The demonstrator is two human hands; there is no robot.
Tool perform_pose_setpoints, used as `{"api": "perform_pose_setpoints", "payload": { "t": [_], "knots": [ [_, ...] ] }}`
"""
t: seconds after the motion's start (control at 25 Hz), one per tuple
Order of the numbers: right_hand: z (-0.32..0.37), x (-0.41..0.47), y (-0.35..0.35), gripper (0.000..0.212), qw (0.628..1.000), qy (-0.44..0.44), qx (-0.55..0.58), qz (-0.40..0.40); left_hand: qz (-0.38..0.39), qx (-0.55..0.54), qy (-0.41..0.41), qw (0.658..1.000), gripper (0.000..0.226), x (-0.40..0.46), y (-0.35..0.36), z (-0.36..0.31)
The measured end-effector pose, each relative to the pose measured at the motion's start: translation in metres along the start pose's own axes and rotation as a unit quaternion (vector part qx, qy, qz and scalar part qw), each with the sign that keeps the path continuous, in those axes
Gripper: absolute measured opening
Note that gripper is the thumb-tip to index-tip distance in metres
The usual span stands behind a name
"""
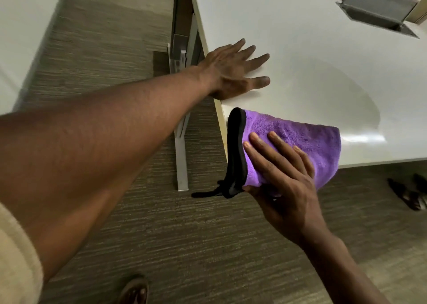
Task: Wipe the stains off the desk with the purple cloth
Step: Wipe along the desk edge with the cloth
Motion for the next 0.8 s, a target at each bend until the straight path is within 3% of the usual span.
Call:
{"api": "perform_pose_setpoints", "payload": {
  "t": [0.28,0.52,0.68,0.8],
  "knots": [
    [-0.015,0.012,-0.017,0.061,0.997,0.035,-0.001,0.068,-0.009,-0.002,0.002,1.0,0.079,0.0,-0.001,0.001],
    [0.016,0.066,-0.011,0.056,0.98,0.0,-0.003,0.199,0.0,-0.016,-0.011,1.0,0.077,0.006,0.0,0.004],
    [0.028,0.067,-0.001,0.053,0.975,-0.053,-0.061,0.208,-0.003,-0.02,-0.012,1.0,0.08,0.006,0.0,0.003],
    [0.035,0.062,0.003,0.042,0.962,-0.146,-0.086,0.216,-0.01,-0.026,-0.008,1.0,0.08,0.003,0.0,0.003]
  ]
}}
Point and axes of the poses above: each hand's wrist, its own x-axis towards the middle knuckle, its own y-axis out of the palm, z = x × y, the point moved 7 cm from there along x, towards the middle knuckle, and after that the axes turned 11 degrees about y, right-handed, at the moved point
